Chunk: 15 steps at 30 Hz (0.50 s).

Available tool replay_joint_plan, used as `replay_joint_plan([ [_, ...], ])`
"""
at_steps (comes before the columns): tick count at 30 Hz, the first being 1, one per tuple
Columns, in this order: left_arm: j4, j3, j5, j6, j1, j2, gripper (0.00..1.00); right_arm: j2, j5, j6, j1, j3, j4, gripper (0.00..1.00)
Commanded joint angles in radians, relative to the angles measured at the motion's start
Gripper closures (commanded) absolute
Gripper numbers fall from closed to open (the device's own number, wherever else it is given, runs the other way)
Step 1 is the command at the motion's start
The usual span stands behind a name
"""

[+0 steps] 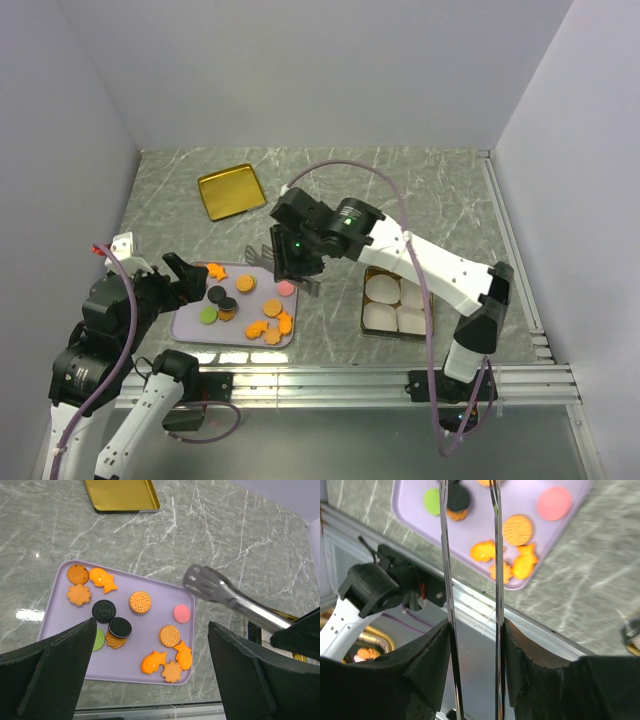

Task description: Pack the cookies

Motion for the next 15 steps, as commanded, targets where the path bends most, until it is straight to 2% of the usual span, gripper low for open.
replay_joint_plan([
  [1,0.043,-0.008,0.025,0.031,-0.002,0.014,0.01,-0.067,0.038,0.003,-0.032,-0.059,0.02,0.5],
  [7,0.046,-0.015,0.03,0.035,-0.002,0.002,0.01,-0.116,0.021,-0.014,-0.073,-0.153,0.058,0.5],
  [15,0.045,-0.015,0.027,0.032,-0.002,0.003,0.01,0.041,-0.019,-0.09,-0.032,-0.045,0.019,0.46],
])
